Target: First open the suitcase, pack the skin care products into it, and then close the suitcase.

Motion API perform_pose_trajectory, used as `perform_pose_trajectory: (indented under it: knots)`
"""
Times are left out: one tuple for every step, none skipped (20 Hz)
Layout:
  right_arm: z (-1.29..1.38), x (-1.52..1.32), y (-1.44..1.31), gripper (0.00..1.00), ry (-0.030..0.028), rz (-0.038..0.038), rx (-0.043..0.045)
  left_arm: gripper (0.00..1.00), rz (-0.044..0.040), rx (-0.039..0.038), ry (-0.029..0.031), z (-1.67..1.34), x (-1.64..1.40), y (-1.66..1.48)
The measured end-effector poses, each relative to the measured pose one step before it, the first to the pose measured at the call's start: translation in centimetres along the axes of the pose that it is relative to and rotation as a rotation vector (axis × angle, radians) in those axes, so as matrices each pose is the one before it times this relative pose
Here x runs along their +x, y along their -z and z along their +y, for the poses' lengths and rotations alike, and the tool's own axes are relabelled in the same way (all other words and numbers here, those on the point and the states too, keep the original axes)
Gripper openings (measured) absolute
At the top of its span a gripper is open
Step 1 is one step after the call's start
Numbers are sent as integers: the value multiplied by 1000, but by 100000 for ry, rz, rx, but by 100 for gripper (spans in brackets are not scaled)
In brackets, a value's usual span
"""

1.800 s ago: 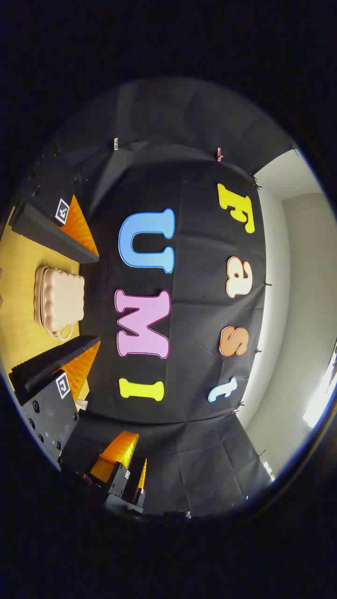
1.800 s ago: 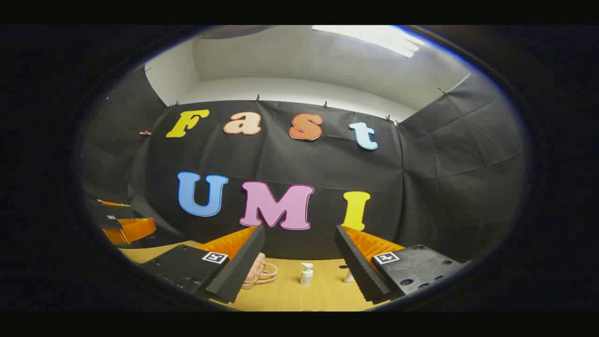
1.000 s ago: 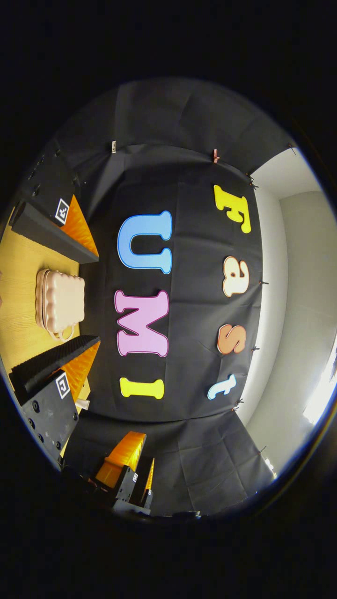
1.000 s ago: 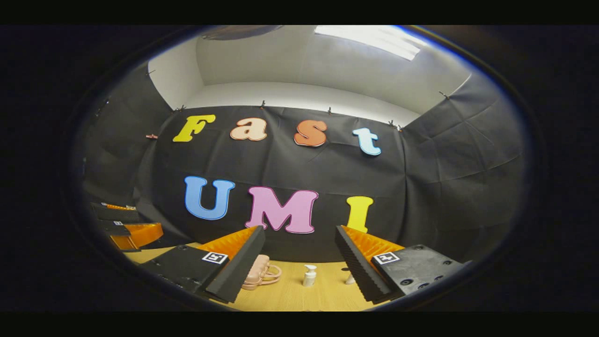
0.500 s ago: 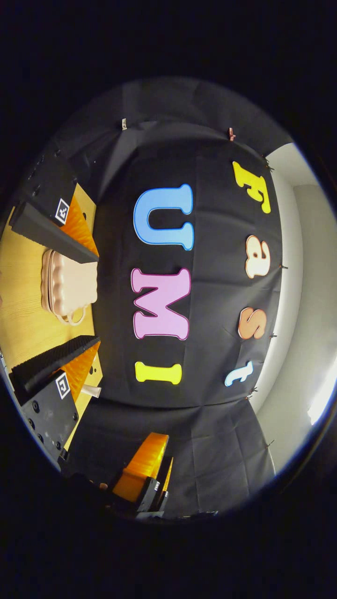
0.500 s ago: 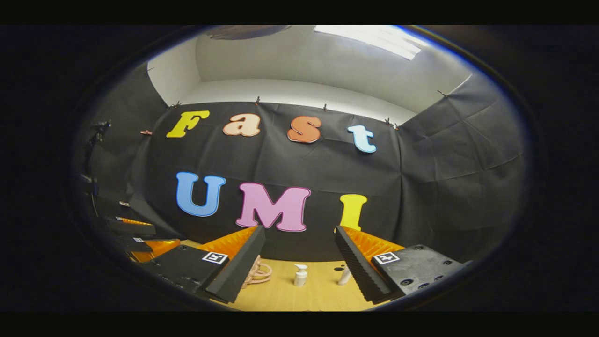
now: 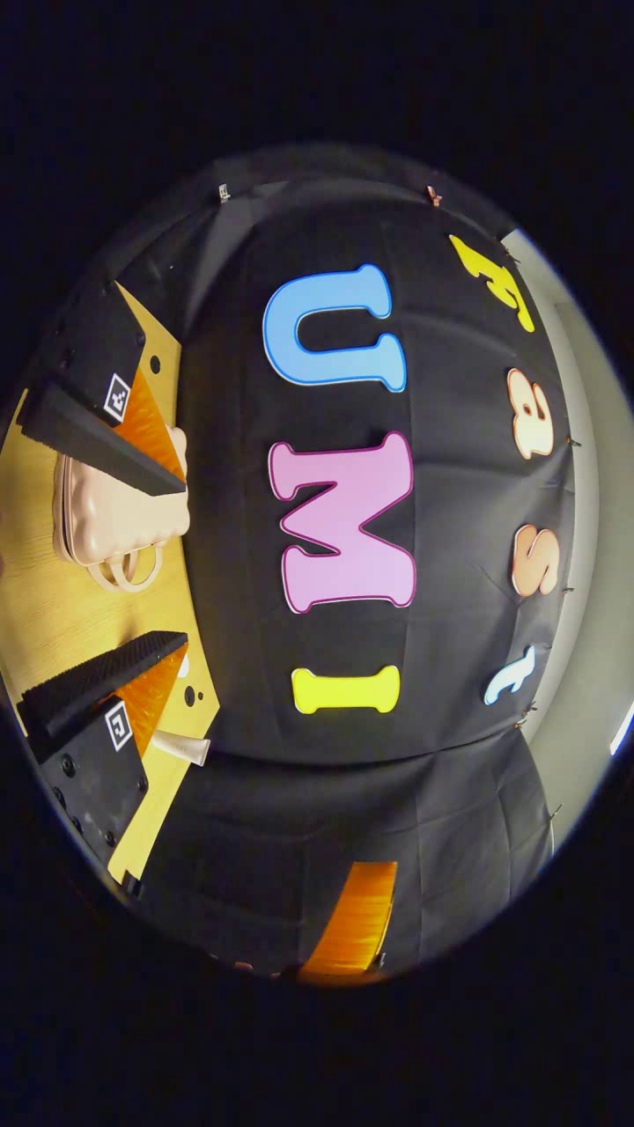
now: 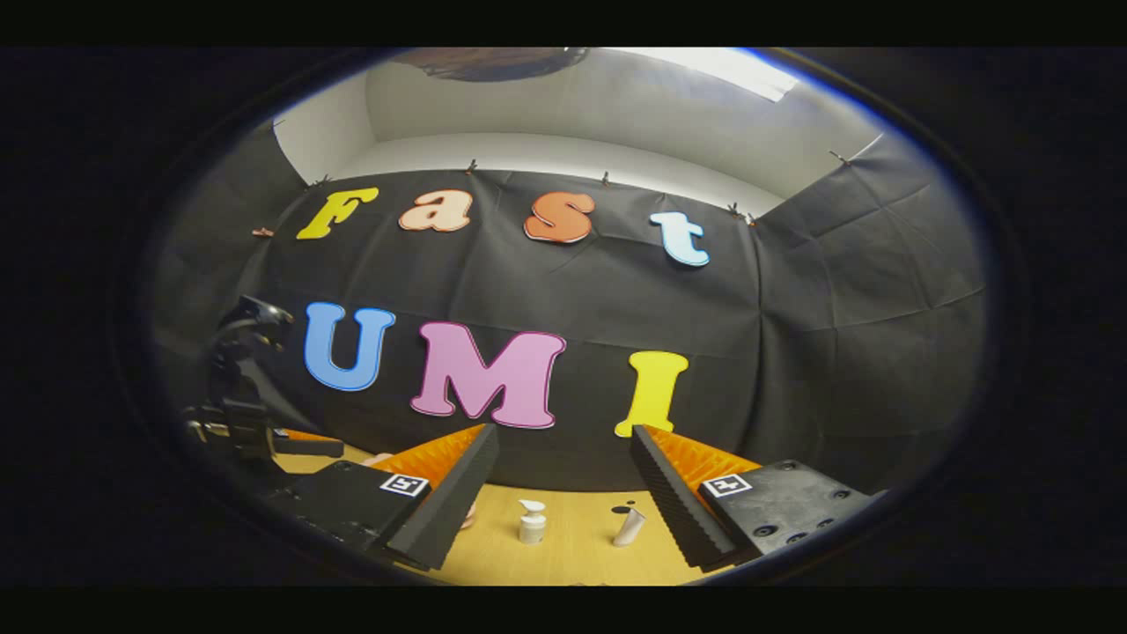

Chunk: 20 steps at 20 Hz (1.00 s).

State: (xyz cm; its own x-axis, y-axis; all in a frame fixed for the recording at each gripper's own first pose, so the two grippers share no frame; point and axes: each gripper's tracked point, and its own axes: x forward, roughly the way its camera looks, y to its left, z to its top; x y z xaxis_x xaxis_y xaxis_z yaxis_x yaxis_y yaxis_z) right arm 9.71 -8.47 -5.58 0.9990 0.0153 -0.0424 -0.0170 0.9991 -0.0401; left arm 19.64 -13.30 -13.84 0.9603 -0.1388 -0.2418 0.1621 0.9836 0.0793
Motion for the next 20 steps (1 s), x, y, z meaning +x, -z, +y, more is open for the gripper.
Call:
perform_pose_trajectory:
  knots:
    - [-729, 1179, 555, 96, -140, -469, 84, 98, 433, 102, -2693, 45, 1737, 507]
    - [-625, 1162, 677, 96, -503, -432, -839, 98, 2308, 402, 50, -691, 1969, 956]
    - [-491, 1083, 1041, 96, -359, 744, -1604, 98, 2853, 1145, 481, -799, 1784, 1139]
    - [-230, 961, 1300, 96, -1108, 1439, -1034, 98, 2349, 1524, -196, -475, 1762, 1148]
    - [-119, 942, 1269, 95, -1736, 1999, -229, 98, 2713, 1300, 350, -511, 1738, 953]
    - [-118, 772, 1173, 96, -1446, 1825, 333, 98, 2771, 1087, 660, -573, 1867, 1085]
    - [-137, 733, 1019, 97, -1128, 1723, 544, 98, 2888, 793, 622, -404, 1828, 943]
    - [-250, 661, 1126, 96, -692, 2019, 885, 98, 3242, 462, 310, -374, 1837, 1115]
    - [-7, 405, 953, 96, -1426, 2074, 1617, 98, 1669, -142, -862, 32, 1576, 712]
    - [187, 376, 881, 96, -2097, 1974, 1414, 98, 2171, -84, -542, -85, 1416, 842]
    - [170, 599, 770, 97, -1404, 1670, 447, 98, 2866, 386, 529, -313, 1235, 1066]
    - [97, 383, 718, 97, -870, 1332, -290, 98, 2577, 912, -326, -187, 1387, 884]
    - [-9, 496, 575, 97, -568, 968, -249, 98, 2551, 1237, 440, -310, 1147, 700]
    - [-89, 359, 504, 97, -314, 833, 117, 98, 2170, 955, 791, -254, 1070, 698]
    - [-84, 275, 427, 97, -70, 760, 630, 98, 2511, 614, 712, -225, 977, 640]
    - [-208, 391, 587, 97, 66, 1217, 1386, 98, 2774, 109, 620, -289, 911, 824]
    - [160, 251, 592, 97, -903, 1875, 2639, 98, 1763, -1037, 1096, -395, 891, 409]
    - [399, 186, 664, 97, -1838, 1976, 2799, 98, 2171, -1511, 1927, -624, 841, 568]
    - [323, 27, 550, 97, -1380, 1384, 2080, 98, 3129, -160, -933, -98, 715, 566]
    - [233, 93, 364, 97, -1203, 806, 869, 98, 1131, 3043, -1827, 278, 484, 33]
